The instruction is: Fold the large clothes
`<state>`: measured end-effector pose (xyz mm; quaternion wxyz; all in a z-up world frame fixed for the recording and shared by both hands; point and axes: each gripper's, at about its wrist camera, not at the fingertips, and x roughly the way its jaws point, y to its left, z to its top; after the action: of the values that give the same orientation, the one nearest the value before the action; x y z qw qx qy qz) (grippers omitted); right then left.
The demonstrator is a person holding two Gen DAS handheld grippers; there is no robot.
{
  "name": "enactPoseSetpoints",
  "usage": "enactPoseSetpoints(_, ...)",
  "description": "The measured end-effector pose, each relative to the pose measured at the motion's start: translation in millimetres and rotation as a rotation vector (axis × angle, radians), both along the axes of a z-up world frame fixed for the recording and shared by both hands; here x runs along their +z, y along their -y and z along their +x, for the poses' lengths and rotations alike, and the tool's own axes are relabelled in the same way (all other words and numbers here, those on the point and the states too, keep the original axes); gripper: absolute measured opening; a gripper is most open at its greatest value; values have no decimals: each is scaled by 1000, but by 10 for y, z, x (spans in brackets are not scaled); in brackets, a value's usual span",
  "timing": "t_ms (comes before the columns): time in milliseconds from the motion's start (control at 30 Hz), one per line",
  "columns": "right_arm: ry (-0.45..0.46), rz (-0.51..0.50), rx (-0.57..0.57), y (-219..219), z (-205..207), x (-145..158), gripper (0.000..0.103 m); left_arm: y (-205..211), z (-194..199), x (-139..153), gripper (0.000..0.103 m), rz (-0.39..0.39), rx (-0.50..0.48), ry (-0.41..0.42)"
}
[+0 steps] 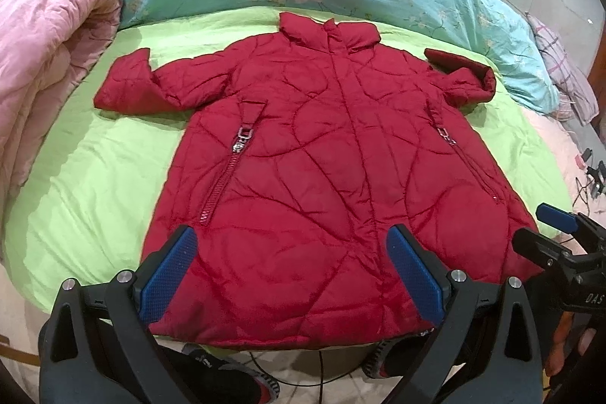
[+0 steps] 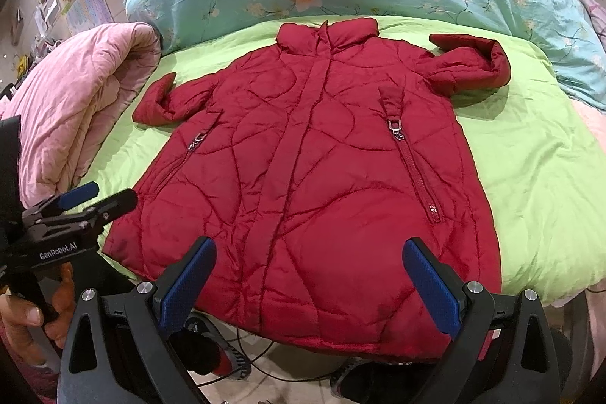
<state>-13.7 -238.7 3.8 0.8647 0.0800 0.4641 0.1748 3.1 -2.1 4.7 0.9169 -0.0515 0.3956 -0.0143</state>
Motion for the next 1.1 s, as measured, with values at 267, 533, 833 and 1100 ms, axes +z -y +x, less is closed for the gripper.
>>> enactPoseSetpoints(267, 0, 32, -4, 71, 110, -19, 100, -37, 104, -19, 101, -4, 24, 18)
enactPoseSetpoints(533, -1, 44, -41, 257, 328, -43, 99, 37, 286, -63, 101, 61, -36, -24)
enactPoseSetpoints(833, 23, 51, -59, 465, 726, -6, 99, 108, 564, -16, 101, 51, -78, -47)
enactPoseSetpoints(1100, 68, 27, -109, 765, 1148, 84, 98, 86, 836, -60, 101, 27, -65, -93)
